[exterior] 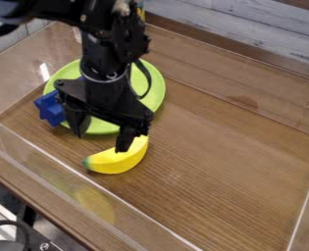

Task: Put the banana in the green plate

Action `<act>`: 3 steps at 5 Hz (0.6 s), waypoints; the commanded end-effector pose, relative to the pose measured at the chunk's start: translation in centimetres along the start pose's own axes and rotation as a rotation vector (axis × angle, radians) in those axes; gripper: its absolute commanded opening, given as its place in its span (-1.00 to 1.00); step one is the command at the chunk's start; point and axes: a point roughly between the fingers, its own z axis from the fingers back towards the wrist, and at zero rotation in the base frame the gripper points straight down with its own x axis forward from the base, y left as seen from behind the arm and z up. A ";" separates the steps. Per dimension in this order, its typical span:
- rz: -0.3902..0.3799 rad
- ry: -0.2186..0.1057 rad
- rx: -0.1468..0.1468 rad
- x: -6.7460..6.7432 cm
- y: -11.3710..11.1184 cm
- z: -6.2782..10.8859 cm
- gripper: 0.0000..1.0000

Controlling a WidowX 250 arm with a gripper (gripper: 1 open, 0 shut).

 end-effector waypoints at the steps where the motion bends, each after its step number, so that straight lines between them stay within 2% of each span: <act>1: 0.009 -0.028 -0.005 0.6 0.1 -0.1 1.00; 3: 0.006 -0.031 -0.010 0.6 -0.1 -1.1 1.00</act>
